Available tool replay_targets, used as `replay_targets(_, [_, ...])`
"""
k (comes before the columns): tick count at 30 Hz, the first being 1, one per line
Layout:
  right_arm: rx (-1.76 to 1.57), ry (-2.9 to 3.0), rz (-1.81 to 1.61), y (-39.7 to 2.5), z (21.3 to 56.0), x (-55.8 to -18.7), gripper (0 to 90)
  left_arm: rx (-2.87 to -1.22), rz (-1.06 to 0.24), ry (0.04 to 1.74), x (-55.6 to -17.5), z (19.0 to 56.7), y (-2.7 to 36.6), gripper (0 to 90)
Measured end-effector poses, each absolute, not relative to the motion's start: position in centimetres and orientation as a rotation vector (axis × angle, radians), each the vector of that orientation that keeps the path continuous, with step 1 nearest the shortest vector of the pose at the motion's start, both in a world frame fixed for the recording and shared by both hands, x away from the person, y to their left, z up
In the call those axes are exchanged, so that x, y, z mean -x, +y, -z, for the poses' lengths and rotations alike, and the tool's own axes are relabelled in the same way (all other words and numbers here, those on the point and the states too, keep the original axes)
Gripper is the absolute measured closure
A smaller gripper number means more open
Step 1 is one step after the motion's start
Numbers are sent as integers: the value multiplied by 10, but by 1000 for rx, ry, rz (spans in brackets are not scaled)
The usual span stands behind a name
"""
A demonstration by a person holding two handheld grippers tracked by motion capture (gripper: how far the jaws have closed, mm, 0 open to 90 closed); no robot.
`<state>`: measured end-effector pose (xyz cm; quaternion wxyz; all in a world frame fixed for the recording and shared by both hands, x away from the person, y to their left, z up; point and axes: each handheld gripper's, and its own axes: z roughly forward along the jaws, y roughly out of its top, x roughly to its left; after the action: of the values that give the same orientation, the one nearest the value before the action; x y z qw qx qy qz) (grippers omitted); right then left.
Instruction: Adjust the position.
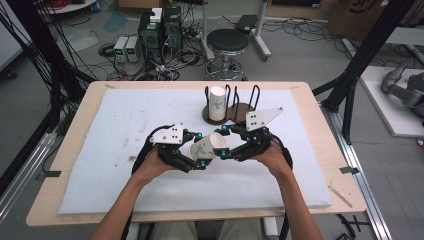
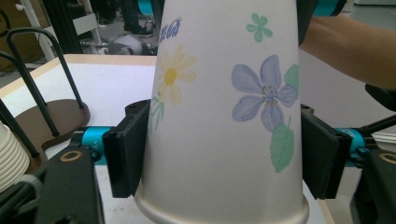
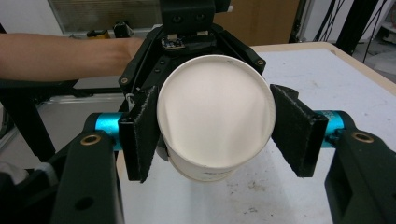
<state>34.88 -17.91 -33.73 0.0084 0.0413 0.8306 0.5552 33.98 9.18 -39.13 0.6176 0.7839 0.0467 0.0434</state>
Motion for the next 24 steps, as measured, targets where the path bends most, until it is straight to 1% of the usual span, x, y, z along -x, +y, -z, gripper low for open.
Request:
replay_targets(7, [-138, 2594, -1721, -180, 338, -348, 368, -1814, -112, 115, -340, 392, 92, 297])
replay_targets(8, [-131, 2582, -1711, -180, 338, -348, 346, -1808, -107, 116, -340, 392, 92, 297])
replay_targets(10, [-166, 2569, -1717, -179, 339, -348, 171, -1813, -113, 111, -339, 391, 92, 297])
replay_targets(11, [-194, 2562, -1723, -180, 339, -348, 161, -1813, -111, 113, -339, 391, 92, 297])
replay_targets(21, [-206, 2554, -1716, -184, 339, -347, 152, -1835, -111, 130, -338, 391, 93, 297])
replay_targets(24, [-204, 2573, -1686, -186, 338, -345, 152, -1891, -117, 135, -336, 389, 97, 297])
